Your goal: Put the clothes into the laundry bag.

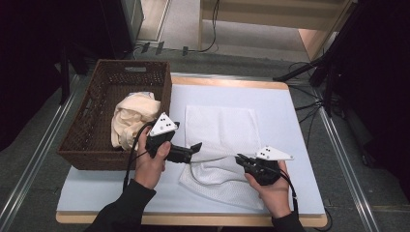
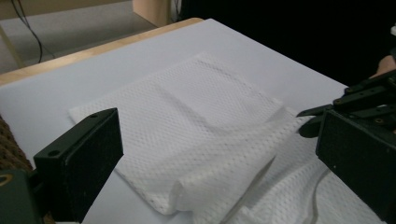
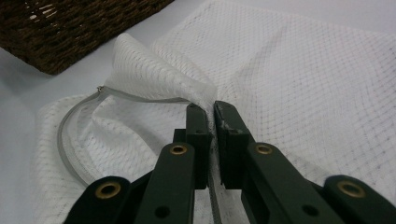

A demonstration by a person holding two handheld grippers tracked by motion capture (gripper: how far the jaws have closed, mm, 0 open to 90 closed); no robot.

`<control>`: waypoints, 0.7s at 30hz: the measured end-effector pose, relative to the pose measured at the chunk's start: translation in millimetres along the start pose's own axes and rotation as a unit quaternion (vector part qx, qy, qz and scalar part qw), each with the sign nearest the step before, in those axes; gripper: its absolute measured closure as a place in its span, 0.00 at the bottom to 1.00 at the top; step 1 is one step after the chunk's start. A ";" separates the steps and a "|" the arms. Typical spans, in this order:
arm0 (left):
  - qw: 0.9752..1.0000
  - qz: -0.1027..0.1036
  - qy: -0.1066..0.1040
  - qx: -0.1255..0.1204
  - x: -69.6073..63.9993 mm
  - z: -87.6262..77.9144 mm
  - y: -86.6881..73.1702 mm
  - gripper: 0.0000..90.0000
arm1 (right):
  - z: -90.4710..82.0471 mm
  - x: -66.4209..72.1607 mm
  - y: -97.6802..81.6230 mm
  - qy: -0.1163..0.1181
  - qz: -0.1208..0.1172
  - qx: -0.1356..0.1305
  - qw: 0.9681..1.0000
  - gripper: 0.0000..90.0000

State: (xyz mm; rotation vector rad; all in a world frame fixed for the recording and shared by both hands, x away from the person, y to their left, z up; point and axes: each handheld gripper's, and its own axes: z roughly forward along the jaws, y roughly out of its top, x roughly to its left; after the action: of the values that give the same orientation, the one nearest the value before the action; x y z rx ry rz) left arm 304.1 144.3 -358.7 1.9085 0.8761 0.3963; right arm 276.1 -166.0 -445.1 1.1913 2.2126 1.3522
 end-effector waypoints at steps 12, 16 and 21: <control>0.999 -0.025 0.024 0.002 32.7 0.7 23.3 0.00 | -0.9 -1.3 -0.3 0.000 -0.002 0.001 1.000 0.95; 0.999 -0.036 0.034 0.005 44.7 2.6 25.7 0.00 | -0.6 -1.6 -0.5 -0.001 -0.002 0.001 1.000 0.95; 0.997 -0.047 0.055 0.009 62.6 3.9 28.8 0.00 | -0.4 -1.9 -0.9 -0.002 -0.002 0.002 1.000 0.95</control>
State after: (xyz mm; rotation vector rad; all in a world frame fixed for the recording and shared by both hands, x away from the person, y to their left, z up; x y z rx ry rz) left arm 361.2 178.9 -341.2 1.8679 1.0415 0.4398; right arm 276.6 -167.9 -445.9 1.1892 2.2160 1.3437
